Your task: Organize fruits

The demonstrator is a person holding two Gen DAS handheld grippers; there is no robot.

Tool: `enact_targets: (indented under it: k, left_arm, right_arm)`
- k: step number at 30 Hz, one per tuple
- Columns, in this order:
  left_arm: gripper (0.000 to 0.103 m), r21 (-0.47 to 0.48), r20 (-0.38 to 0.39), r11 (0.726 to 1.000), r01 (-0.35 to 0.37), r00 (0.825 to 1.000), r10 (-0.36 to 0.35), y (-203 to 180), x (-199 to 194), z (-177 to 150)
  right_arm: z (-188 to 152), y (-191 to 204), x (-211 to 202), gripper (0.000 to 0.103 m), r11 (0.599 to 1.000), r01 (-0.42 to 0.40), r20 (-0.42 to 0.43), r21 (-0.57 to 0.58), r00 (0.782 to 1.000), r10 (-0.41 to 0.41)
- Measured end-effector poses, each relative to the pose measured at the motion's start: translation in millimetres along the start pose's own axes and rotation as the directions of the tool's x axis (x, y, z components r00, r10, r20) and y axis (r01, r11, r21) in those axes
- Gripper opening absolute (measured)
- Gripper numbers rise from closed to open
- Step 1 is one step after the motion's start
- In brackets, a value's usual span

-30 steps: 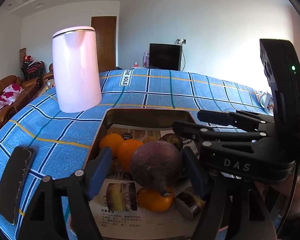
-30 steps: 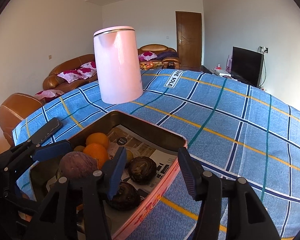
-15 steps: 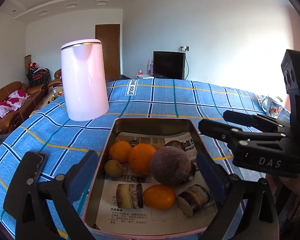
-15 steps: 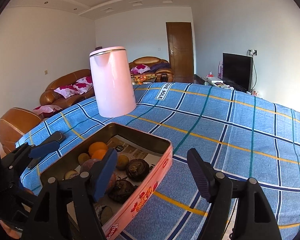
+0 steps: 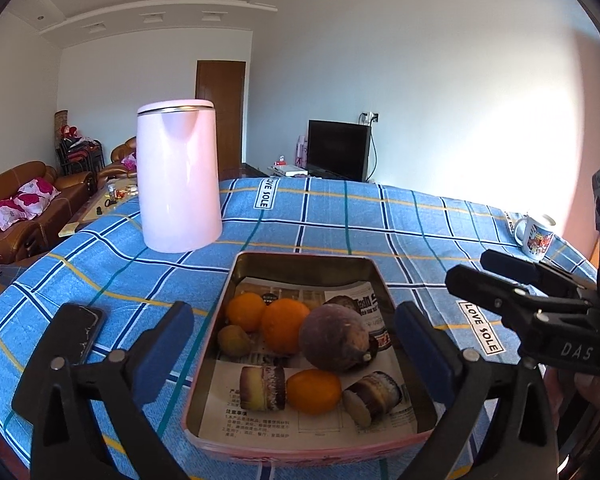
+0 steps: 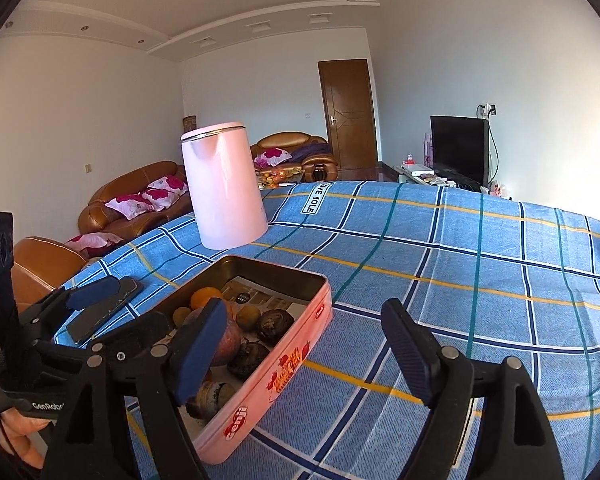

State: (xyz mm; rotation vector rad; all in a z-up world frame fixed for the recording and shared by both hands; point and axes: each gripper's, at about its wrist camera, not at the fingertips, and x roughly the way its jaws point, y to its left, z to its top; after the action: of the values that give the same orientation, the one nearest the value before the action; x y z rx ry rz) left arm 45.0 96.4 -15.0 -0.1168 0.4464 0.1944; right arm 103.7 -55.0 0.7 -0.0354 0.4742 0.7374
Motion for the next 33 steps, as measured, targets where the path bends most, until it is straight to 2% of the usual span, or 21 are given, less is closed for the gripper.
enact_targets:
  k: [7,23,33]
  left_arm:
    - [0.102,0.003,0.026,1.000,0.007,1.000,-0.007,-4.6,-10.9,3.2]
    - [0.103,0.010,0.034,1.000,0.022,0.999,-0.022,-11.4,-20.9,3.9]
    - [0.103,0.008,0.047,1.000,0.025,0.999,-0.025,-11.3,-29.8,7.4]
  right_arm:
    - [-5.3,6.5,-23.9,0.081,1.000,0.008,0.029,-0.009,1.000,-0.008]
    - [-14.7,11.9,-60.9,0.082,0.999,0.049,0.079,-0.024,0.996,-0.047]
    - [-14.5,17.9,-68.9,0.083,0.998,0.056,0.098,-0.038,0.994,-0.052]
